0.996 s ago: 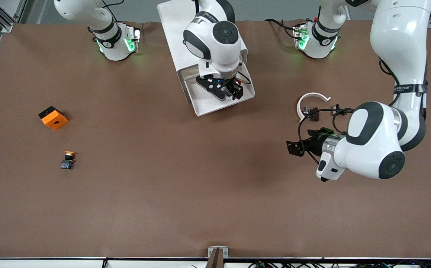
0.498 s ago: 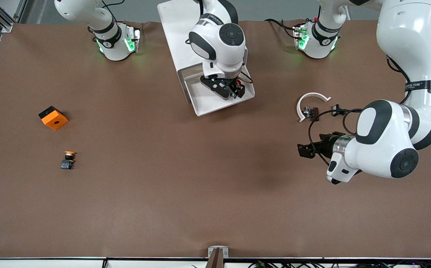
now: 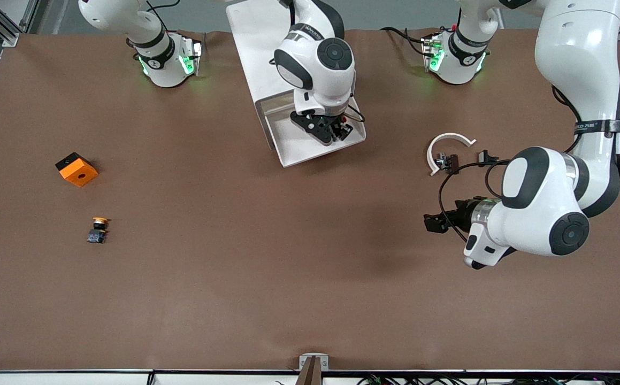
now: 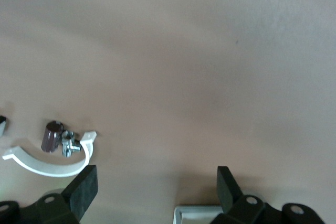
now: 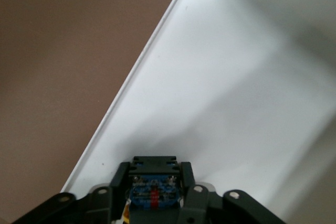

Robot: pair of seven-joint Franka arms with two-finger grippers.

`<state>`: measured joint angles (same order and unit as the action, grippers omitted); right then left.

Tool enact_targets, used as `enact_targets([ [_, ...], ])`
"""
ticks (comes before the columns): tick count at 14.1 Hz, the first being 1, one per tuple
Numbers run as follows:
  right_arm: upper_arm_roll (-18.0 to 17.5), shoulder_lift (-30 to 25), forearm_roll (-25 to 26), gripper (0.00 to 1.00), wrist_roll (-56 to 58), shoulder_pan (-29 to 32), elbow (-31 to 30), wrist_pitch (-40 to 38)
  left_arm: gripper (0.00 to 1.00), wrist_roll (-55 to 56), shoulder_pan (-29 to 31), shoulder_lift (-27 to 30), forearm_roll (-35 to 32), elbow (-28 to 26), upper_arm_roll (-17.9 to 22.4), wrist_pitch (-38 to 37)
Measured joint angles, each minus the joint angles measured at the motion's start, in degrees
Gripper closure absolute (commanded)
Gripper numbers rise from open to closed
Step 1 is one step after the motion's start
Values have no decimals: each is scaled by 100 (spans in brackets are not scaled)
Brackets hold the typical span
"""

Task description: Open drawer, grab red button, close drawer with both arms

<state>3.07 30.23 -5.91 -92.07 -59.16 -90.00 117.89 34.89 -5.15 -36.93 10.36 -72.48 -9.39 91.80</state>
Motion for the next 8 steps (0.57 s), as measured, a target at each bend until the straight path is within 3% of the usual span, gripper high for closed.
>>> enact_targets([
  [4,10,5,-10,100,26,12,57,-15,0,-1,-39,-4,-130,-12,-22,516],
  [8,45,2,-11,100,324,335,521,-347,0,-1,-88,-5,-213,-124,-22,1202],
])
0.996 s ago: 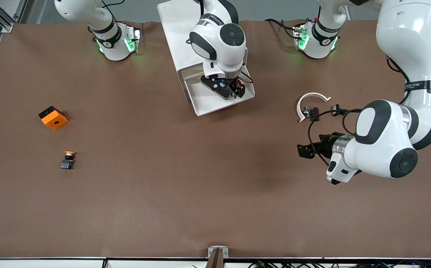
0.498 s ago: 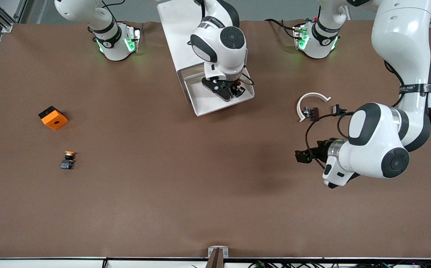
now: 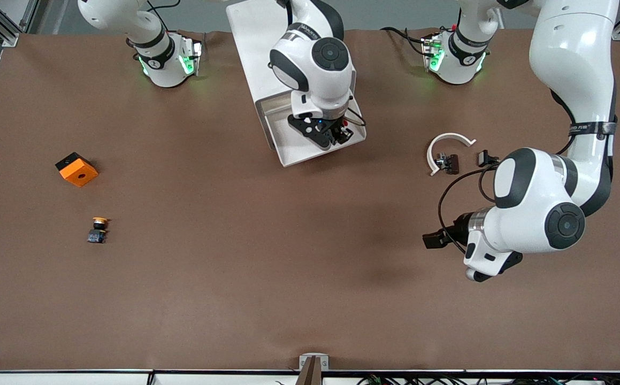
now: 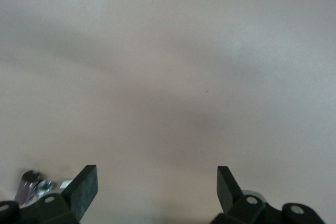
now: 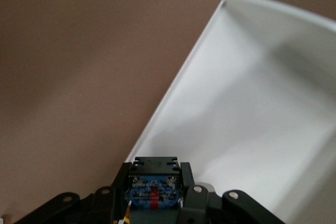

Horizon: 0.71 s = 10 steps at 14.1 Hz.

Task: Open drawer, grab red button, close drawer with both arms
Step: 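Place the red button on the table while the left gripper approaches the drawer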

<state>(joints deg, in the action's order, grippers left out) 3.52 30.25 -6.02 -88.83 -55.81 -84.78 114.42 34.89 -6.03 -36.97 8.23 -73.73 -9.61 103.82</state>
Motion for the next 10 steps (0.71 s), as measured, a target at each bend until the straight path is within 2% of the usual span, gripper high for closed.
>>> enact_targets([
  [5,51,-15,-6,100,1440,669,269,-227,0,0,-90,-1,-87,-61,-1,150],
  [10,90,-307,-10,100,3409,1735,224,-734,0,251,-362,-125,-226,-195,-3,723],
])
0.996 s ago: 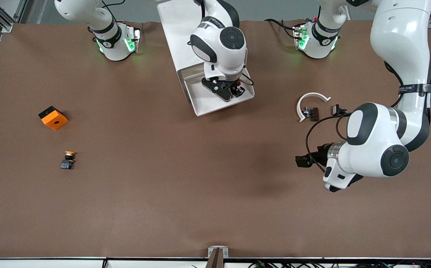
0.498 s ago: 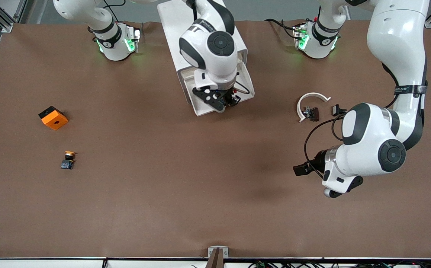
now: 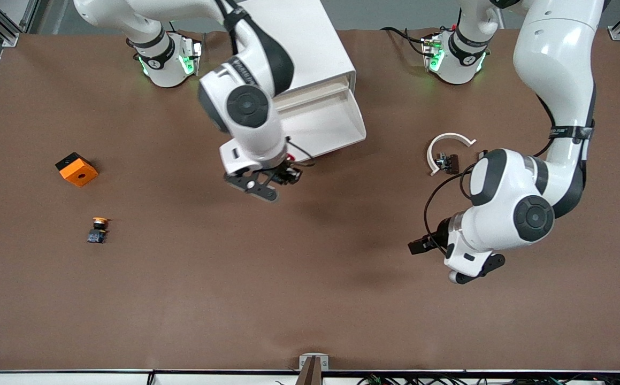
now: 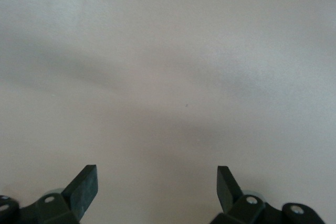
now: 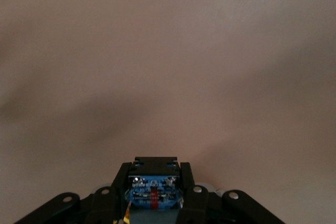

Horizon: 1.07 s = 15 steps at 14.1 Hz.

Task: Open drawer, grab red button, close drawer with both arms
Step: 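Place the red button on the table while the left gripper approaches the drawer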

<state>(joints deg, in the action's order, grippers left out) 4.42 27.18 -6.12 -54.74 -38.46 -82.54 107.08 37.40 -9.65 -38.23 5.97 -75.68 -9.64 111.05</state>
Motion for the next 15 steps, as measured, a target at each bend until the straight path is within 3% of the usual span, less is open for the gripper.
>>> enact_targets([
  [3,12,-249,0,100,1086,627,-566,111,0,284,-142,-34,-1,-219,-5,299],
  [7,33,-519,3,100,2619,1476,-1693,965,0,798,-495,1,-1,-510,-33,357],
  [11,47,-569,57,100,3942,2472,-1962,1071,0,1228,-855,169,-1,-802,-46,359],
  [15,42,-496,384,100,4289,3032,-2106,1376,0,1556,-1162,366,-1,-1054,-71,358],
])
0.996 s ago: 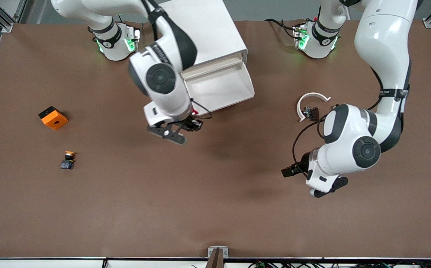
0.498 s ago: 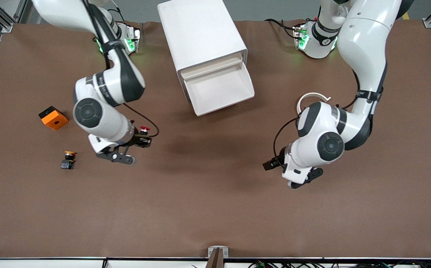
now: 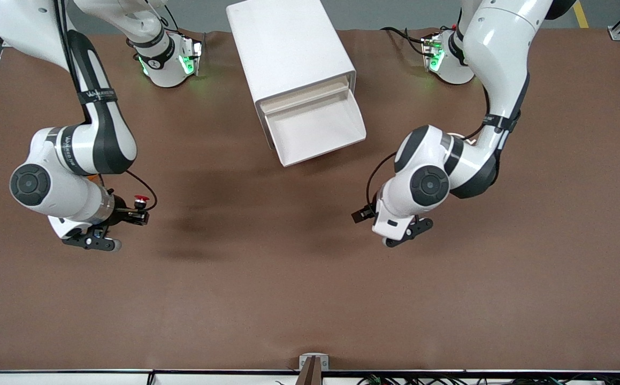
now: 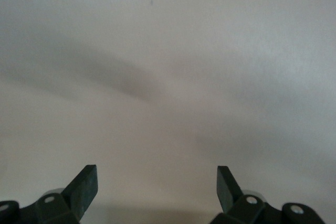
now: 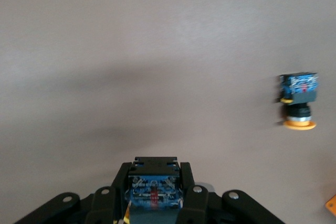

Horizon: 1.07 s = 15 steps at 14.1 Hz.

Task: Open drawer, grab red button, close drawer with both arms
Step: 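Place the red button on the table while the left gripper approaches the drawer, then push the drawer shut into the cabinet with the left gripper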

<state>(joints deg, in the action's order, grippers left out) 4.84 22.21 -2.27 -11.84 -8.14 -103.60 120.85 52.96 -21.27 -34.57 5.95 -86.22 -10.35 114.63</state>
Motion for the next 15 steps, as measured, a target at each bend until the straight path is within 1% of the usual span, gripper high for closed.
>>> enact_targets([
  [3,-6,273,110,100,47,108,-61,581,0,315,-332,43,0,-144,-13,-7],
  [5,-8,533,130,100,291,205,-67,1068,0,464,-550,71,0,-275,-28,-8],
  [7,-11,788,129,100,693,391,-64,1401,0,577,-630,155,-1,-428,-161,-9],
  [11,-18,1142,129,100,1167,708,-35,1612,0,1017,-699,329,-2,-632,-453,-33],
  [15,-26,1386,128,100,1251,742,68,1690,0,1382,-1012,339,-2,-706,-463,-38],
])
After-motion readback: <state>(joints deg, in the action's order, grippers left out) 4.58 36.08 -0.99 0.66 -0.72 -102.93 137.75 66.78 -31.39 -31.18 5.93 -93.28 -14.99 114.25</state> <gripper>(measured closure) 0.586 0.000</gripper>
